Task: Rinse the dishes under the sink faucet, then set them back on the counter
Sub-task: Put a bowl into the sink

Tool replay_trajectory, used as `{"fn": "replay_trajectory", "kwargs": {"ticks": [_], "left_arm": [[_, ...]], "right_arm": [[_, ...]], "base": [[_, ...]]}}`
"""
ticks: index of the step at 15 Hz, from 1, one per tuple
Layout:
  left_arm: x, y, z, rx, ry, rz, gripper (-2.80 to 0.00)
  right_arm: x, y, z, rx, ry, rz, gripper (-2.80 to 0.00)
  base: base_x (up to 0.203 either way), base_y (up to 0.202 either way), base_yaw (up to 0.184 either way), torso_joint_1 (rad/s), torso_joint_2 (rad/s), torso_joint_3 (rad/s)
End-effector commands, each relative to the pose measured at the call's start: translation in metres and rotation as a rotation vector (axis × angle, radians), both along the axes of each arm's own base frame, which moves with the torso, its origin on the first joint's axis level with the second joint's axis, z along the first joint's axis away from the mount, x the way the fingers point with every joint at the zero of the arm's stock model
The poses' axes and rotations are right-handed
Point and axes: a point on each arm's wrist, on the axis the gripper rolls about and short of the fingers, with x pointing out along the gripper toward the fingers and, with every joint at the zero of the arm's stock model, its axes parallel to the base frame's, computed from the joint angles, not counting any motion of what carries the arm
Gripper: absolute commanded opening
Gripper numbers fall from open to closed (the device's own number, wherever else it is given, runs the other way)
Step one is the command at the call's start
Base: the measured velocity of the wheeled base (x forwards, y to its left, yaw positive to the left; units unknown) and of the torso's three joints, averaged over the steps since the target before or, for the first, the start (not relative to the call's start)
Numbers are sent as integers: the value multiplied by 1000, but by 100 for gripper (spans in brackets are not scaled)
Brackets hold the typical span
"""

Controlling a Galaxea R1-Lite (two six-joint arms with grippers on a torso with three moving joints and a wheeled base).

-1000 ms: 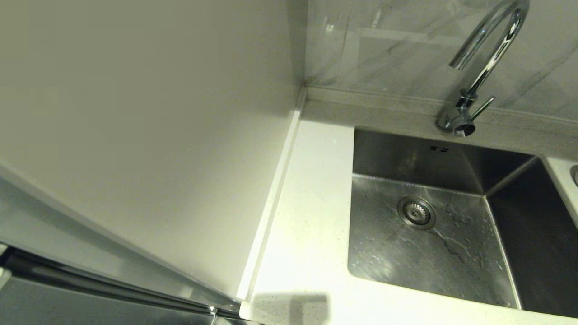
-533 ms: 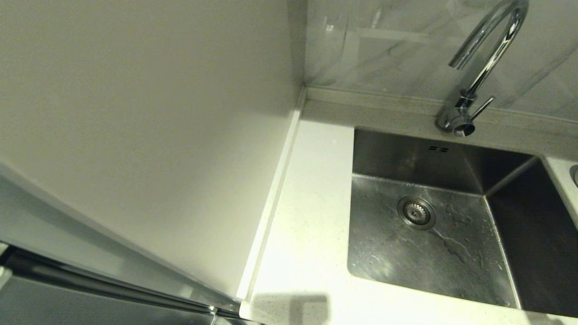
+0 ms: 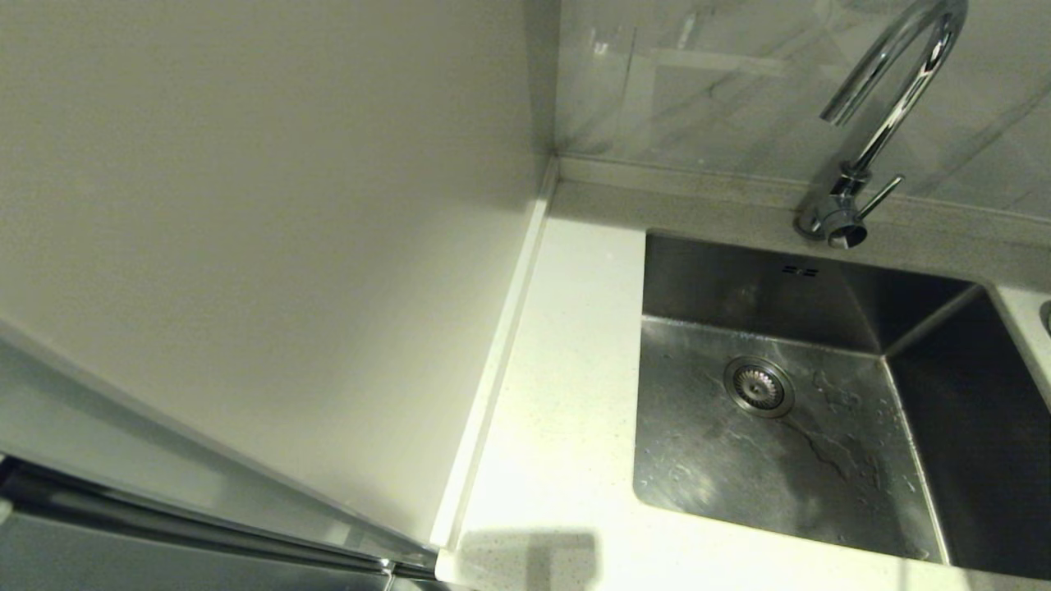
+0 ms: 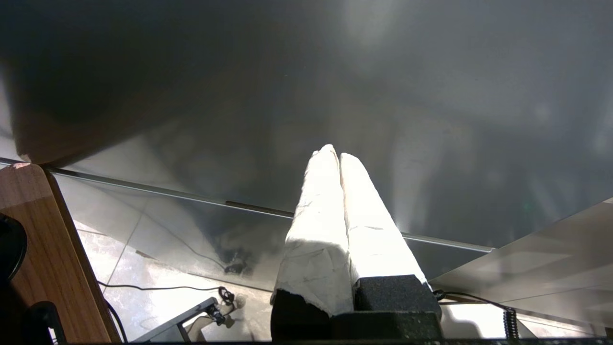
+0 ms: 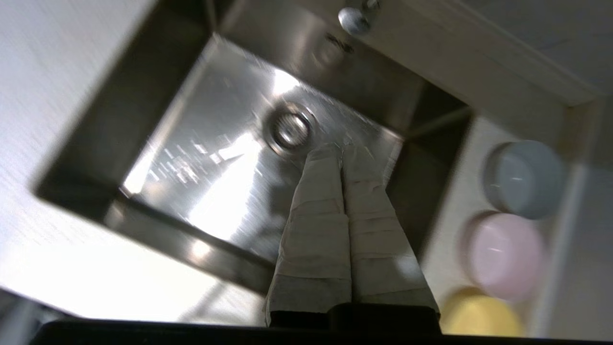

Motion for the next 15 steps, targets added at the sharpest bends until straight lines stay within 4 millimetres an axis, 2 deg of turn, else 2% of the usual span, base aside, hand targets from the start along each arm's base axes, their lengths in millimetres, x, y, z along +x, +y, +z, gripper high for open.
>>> {"fn": "replay_trajectory", "kwargs": {"ticks": [1,3,5,8,11,13,15], "left_arm": [[0,0,-1,-1,3,0,-280],[0,0,-1,-1,3,0,-280],[0,0,-1,-1,3,0,-280],[0,0,-1,-1,3,0,-280],[0,0,-1,-1,3,0,-280],[0,0,-1,-1,3,0,-280],[0,0,-1,-1,3,0,-280]], "right_arm": [[10,-4,14,-127,99,4,-280],[2,-5,29,-235,192,-27,-280],[-1,-7,35,-309,318,-62,-280],[7,-13,21,-413,557,-205,-280],[12,-23,11,-277,678,-347,-280],[28,-29,6,-200,710,-388,-280],[46,-31,0,-88,732,-350,-280]], "base": [[0,0,0,0,0,0],[0,0,0,0,0,0],[0,0,0,0,0,0],[0,0,0,0,0,0],[0,0,0,0,0,0],[0,0,0,0,0,0],[0,0,0,0,0,0]]}}
